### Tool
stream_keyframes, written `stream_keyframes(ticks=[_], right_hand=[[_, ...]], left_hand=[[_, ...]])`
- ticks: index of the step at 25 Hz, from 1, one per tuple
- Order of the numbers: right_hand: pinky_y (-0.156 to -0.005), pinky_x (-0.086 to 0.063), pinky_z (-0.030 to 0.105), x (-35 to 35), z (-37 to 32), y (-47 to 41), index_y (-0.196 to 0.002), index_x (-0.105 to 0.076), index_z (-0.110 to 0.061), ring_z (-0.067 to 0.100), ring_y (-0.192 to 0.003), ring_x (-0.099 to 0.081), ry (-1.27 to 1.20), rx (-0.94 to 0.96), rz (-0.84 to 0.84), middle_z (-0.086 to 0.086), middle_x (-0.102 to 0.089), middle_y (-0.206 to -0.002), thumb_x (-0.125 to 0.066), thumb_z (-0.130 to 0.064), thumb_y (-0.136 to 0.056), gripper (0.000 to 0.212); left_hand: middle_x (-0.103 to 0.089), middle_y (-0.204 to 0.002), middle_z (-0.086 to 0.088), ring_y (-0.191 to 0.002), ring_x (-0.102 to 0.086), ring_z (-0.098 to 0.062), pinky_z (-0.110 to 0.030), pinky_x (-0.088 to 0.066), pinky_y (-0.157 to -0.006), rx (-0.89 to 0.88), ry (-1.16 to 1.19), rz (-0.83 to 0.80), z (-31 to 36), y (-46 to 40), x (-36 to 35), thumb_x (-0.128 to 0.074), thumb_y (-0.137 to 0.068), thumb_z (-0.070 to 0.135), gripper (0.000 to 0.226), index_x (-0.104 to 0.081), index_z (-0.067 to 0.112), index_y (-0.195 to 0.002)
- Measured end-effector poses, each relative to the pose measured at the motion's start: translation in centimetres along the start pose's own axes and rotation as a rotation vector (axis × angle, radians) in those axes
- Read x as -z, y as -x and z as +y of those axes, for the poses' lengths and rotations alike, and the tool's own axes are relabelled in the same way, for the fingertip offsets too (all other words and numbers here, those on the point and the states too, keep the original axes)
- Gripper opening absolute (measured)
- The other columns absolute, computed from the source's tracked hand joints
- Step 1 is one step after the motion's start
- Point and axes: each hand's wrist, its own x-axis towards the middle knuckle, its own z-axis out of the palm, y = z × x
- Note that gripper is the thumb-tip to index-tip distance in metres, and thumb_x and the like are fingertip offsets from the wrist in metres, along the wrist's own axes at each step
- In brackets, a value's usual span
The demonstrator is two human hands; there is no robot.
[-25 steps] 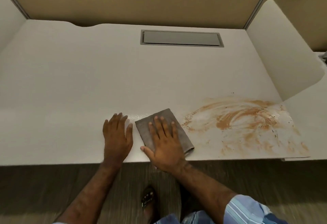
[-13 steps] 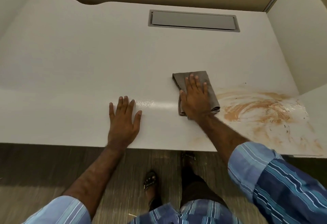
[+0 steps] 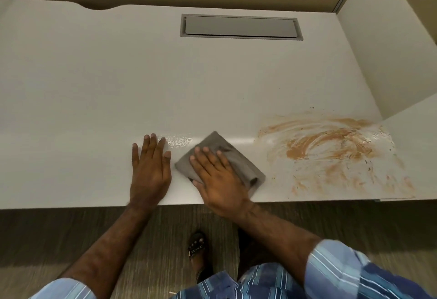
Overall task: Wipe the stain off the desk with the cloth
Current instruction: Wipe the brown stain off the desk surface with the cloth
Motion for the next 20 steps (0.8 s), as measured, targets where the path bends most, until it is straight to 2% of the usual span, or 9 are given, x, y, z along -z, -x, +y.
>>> stream_keyframes(ticks=[3, 5, 7, 10, 12, 17, 20], right_hand=[[-0.135, -0.01, 0.052, 0.1, 0.9, -6.8, -0.168, -0.026, -0.016, 0.025, -0.166, -0.012, 0.02, 0.025, 0.005, 0.006, -0.023, -0.178, -0.035, -0.041, -0.112, 0.062], [-0.133, -0.011, 0.058, 0.7, 3.4, -9.8, -0.168, -0.028, -0.015, 0.03, -0.166, -0.016, 0.074, -0.045, 0.017, 0.007, -0.026, -0.177, -0.033, -0.04, -0.113, 0.061], [-0.131, -0.011, 0.062, 1.7, 7.7, -10.9, -0.167, -0.031, -0.016, 0.037, -0.164, -0.02, 0.097, -0.205, 0.067, 0.009, -0.029, -0.176, -0.037, -0.041, -0.113, 0.06], [-0.131, -0.006, 0.065, 3.7, 15.1, -9.3, -0.168, -0.027, -0.021, 0.04, -0.165, -0.014, 0.093, -0.48, 0.114, 0.011, -0.022, -0.177, -0.037, -0.044, -0.113, 0.061], [-0.131, -0.008, 0.065, 4.3, 17.6, -7.6, -0.169, -0.025, -0.021, 0.038, -0.165, -0.013, 0.087, -0.54, 0.122, 0.011, -0.02, -0.178, -0.037, -0.041, -0.113, 0.06], [-0.133, -0.012, 0.057, 3.9, 12.5, -4.2, -0.168, -0.026, -0.015, 0.034, -0.165, -0.018, 0.019, -0.504, 0.11, 0.01, -0.02, -0.178, -0.037, -0.029, -0.113, 0.058], [-0.132, -0.02, 0.057, 3.0, 8.2, 1.8, -0.166, -0.033, -0.014, 0.031, -0.164, -0.023, -0.035, -0.378, 0.151, 0.008, -0.028, -0.175, -0.04, -0.027, -0.109, 0.059]], left_hand=[[-0.038, -0.172, -0.017, -0.166, -0.022, -0.026, -0.057, -0.009, -0.137, -0.001, 0.017, 0.001, -0.2, 0.1, -0.1, -0.025, -0.114, 0.036, 0.06, -0.042, 0.005, -0.162], [-0.038, -0.172, -0.014, -0.166, -0.021, -0.023, -0.056, -0.008, -0.137, 0.001, 0.014, -0.007, -0.4, 0.2, -0.3, -0.027, -0.114, 0.037, 0.059, -0.041, 0.006, -0.162], [-0.037, -0.173, -0.013, -0.167, -0.02, -0.022, -0.056, -0.007, -0.137, 0.003, 0.012, -0.014, -0.4, 0.2, -0.3, -0.028, -0.114, 0.038, 0.059, -0.042, 0.007, -0.162], [-0.038, -0.172, -0.014, -0.166, -0.022, -0.024, -0.057, -0.008, -0.137, 0.002, -0.011, 0.0, -0.2, 0.2, -0.2, -0.03, -0.113, 0.04, 0.06, -0.044, 0.006, -0.161], [-0.036, -0.173, -0.016, -0.166, -0.022, -0.026, -0.058, -0.007, -0.137, -0.008, -0.041, -0.003, -0.1, 0.1, -0.2, -0.03, -0.112, 0.042, 0.063, -0.044, 0.005, -0.161], [-0.037, -0.172, -0.019, -0.165, -0.025, -0.032, -0.061, -0.01, -0.135, -0.102, -0.127, 0.018, 0.4, -0.2, 0.0, -0.033, -0.111, 0.044, 0.066, -0.045, 0.001, -0.159], [-0.039, -0.17, -0.02, -0.165, -0.026, -0.031, -0.061, -0.01, -0.135, -0.149, -0.103, 0.011, 1.9, -1.8, -0.6, -0.033, -0.112, 0.045, 0.066, -0.046, 0.0, -0.158]])
